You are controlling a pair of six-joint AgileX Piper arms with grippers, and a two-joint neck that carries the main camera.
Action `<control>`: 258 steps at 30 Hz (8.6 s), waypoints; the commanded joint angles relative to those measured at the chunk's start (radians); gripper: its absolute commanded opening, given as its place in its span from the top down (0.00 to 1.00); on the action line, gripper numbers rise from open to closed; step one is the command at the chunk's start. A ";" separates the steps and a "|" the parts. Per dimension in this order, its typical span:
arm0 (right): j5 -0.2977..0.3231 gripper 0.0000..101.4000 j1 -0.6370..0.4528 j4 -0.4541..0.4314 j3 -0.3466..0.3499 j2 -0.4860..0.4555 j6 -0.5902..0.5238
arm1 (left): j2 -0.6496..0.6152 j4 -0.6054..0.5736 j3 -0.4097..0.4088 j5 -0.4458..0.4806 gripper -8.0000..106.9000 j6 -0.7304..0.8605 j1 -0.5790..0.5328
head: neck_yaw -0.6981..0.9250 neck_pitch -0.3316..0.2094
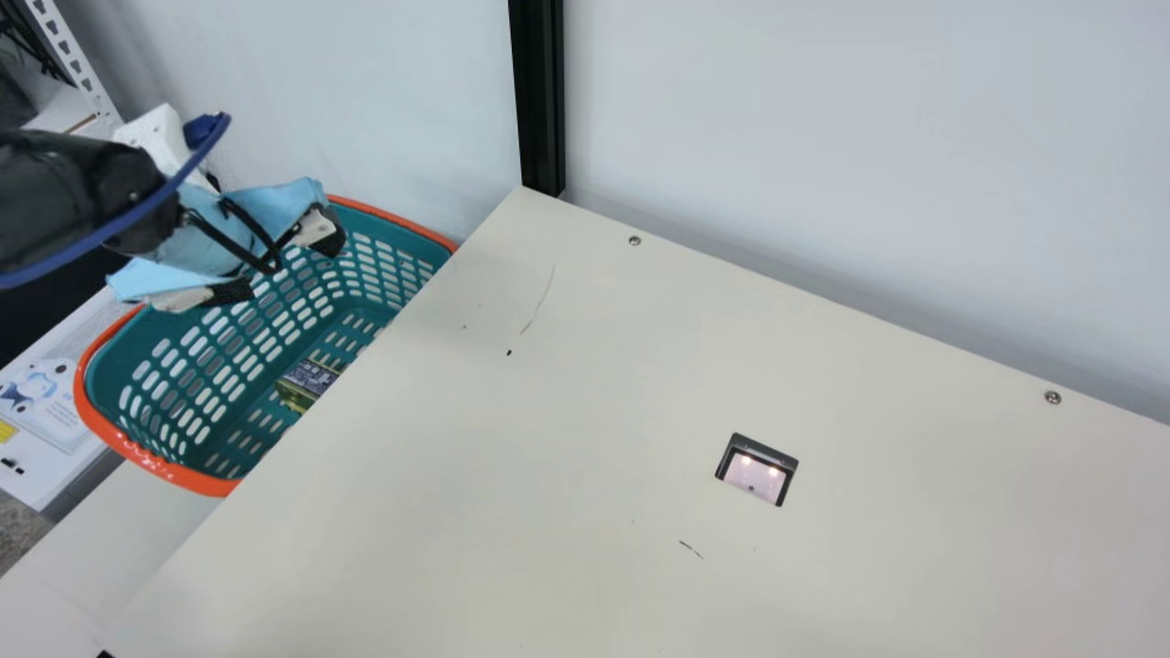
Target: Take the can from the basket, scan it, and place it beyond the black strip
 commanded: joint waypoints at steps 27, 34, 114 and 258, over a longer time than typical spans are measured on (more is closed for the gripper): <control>0.000 0.00 0.000 0.000 0.000 0.000 0.000 | 0.497 0.120 -0.144 -0.048 0.15 -0.524 0.051 | 0.011 -0.035; 0.000 0.00 0.000 0.000 0.000 0.000 0.000 | 0.585 0.078 -0.233 -0.018 0.15 -0.420 0.084 | 0.011 -0.035; 0.000 0.00 0.000 0.003 0.000 0.000 0.000 | -0.022 0.022 -0.228 0.005 0.84 0.200 -0.082 | 0.011 -0.035; 0.000 0.00 0.000 0.000 0.000 0.000 0.000 | -0.275 -0.856 -0.133 0.688 0.84 0.625 -0.257 | -0.102 -0.032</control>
